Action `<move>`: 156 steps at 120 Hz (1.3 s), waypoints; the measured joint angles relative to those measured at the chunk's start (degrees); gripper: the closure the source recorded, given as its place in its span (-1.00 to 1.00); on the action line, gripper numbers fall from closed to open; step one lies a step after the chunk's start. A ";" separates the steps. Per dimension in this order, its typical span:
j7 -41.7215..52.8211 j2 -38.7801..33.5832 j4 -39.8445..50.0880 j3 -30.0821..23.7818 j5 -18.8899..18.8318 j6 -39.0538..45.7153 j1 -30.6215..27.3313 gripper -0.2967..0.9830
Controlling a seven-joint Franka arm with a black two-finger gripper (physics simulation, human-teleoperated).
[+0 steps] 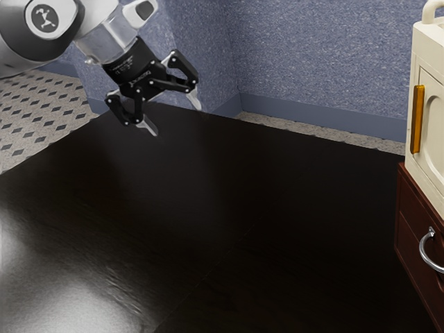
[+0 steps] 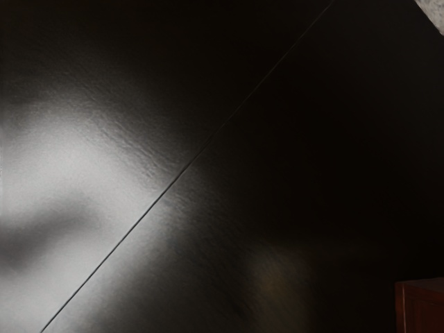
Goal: Pull the drawer handle with one arm to open the drawer
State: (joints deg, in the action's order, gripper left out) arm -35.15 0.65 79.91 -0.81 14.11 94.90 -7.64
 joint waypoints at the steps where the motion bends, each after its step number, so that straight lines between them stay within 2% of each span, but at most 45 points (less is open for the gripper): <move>1: -0.26 -0.40 0.17 -0.57 -0.04 0.20 -0.58 -0.52; 12: -3.25 -5.95 4.74 -5.80 -0.29 2.32 -5.02 -0.51; 24: -6.42 -10.48 13.19 -9.68 1.01 6.28 2.09 -0.48; 54: -13.41 -10.68 22.43 -11.71 4.96 18.08 2.76 -0.39; 82: -17.86 -12.60 26.97 -16.12 9.91 23.80 3.04 -0.32; 106: -20.48 -8.52 27.80 -19.98 12.36 30.41 3.11 -0.30; 129: -21.83 -0.72 22.92 -23.19 12.84 36.90 2.31 -0.29; 143: -22.30 0.12 22.61 -25.41 13.01 39.41 0.77 -0.27; 156: -22.60 -0.15 24.18 -27.50 13.64 41.59 -0.76 -0.16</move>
State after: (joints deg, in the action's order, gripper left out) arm -57.75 0.50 104.09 -28.31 27.75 136.48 -8.40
